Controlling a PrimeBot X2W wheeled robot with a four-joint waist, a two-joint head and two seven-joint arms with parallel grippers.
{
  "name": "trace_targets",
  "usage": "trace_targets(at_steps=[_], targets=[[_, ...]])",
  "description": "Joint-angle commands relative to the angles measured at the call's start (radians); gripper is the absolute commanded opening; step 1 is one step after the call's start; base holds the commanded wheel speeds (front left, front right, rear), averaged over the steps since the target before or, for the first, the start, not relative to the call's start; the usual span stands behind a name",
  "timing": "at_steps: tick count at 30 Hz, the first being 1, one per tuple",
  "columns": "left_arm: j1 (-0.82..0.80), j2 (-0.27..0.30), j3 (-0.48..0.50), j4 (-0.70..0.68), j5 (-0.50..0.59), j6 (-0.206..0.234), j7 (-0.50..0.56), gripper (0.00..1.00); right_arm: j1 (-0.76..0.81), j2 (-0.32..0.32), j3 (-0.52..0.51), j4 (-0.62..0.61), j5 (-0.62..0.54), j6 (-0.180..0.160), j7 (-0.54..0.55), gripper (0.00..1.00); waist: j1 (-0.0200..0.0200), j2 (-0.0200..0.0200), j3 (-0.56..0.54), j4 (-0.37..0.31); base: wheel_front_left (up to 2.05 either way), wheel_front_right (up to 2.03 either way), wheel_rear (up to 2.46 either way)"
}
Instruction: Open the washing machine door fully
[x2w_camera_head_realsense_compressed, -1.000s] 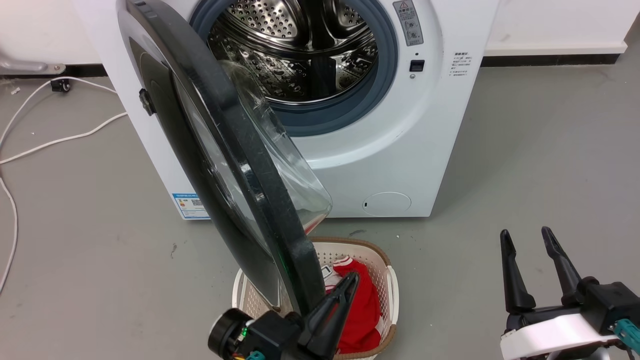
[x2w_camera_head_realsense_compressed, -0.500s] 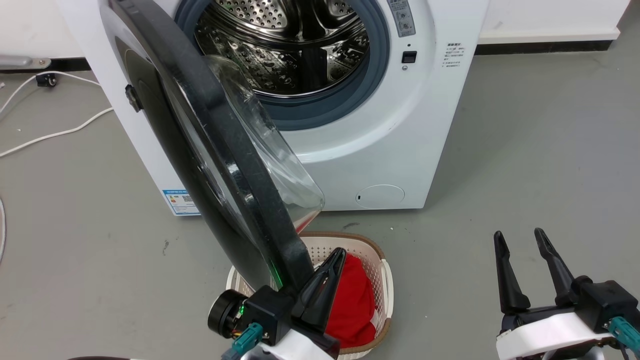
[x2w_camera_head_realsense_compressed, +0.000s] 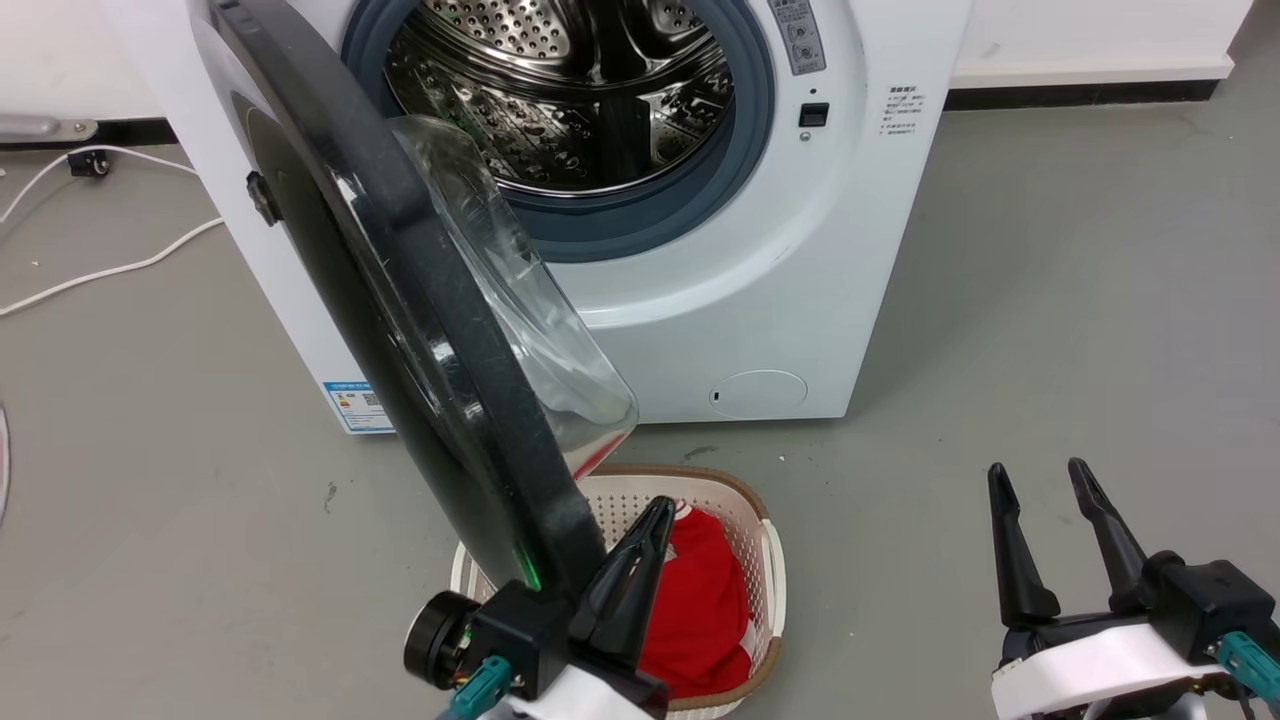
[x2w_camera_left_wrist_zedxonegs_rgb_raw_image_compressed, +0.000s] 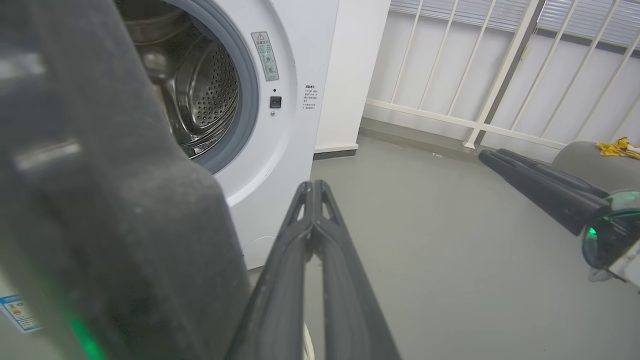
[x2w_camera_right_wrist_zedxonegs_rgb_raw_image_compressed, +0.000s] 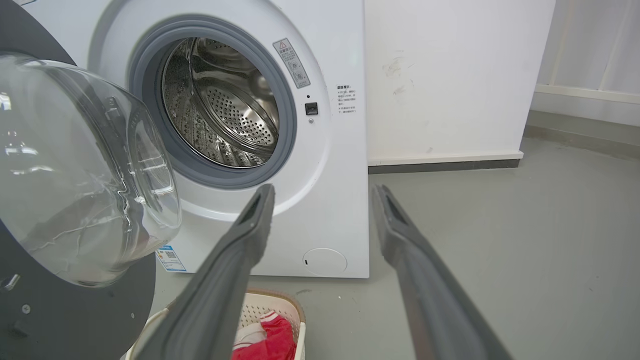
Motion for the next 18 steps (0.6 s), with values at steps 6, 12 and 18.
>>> trace_targets(at_steps=[6, 12, 18], targets=[[0.059, 0.040, 0.023, -0.045, 0.006, 0.036, 0.011, 0.00, 0.000, 0.003, -0.003, 0.002, 0.007, -0.001, -0.002, 1.00, 0.0000, 0.0000, -0.005, 0.020, 0.00, 0.00, 0.00], [0.122, 0.059, 0.022, -0.113, 0.006, 0.060, 0.030, 0.00, 0.014, 0.003, -0.009, -0.005, 0.006, -0.001, 0.004, 1.00, 0.0000, 0.0000, -0.012, 0.063, 0.00, 0.00, 0.00], [0.176, 0.083, 0.040, -0.157, 0.000, 0.089, 0.054, 0.00, 0.021, 0.003, -0.012, -0.013, 0.004, -0.001, 0.008, 1.00, 0.0000, 0.0000, -0.018, 0.125, 0.00, 0.00, 0.00]])
